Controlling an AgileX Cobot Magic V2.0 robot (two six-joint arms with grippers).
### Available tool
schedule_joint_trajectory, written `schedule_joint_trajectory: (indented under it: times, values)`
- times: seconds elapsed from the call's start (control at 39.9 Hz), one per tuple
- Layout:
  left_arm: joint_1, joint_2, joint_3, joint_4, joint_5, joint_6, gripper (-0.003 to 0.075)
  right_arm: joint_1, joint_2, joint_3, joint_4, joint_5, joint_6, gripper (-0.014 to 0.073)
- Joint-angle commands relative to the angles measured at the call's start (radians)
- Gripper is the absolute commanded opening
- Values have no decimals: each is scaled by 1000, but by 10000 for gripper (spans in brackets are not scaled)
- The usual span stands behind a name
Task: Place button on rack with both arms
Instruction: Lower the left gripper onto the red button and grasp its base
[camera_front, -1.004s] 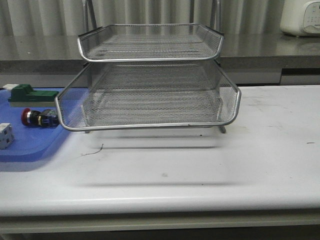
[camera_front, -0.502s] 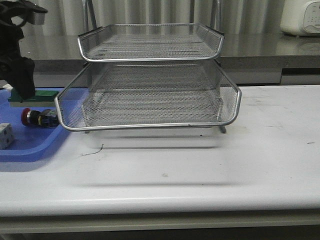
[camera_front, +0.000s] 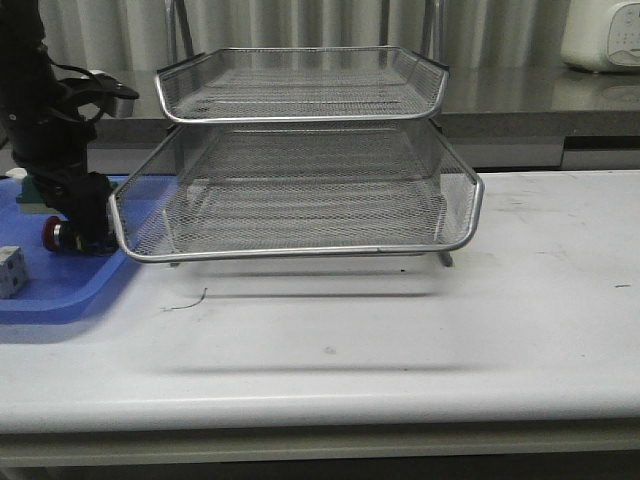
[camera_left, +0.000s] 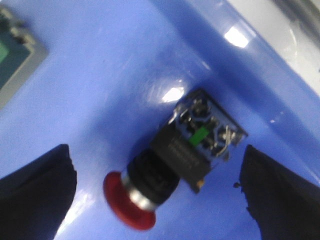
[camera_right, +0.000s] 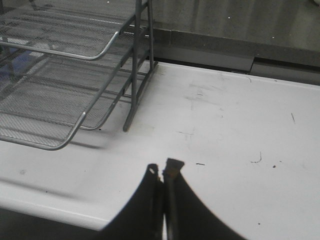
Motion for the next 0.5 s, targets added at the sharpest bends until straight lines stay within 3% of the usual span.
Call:
schedule_joint_trajectory:
  times: [0.0, 0.48]
  values:
    - [-2, -37, -56, -29, -9, 9, 617, 2, 6, -26, -6, -81, -2, -60]
    - [-2, 20, -72, -36, -27, 21, 617, 2, 6, -26, -6, -82, -2, -60]
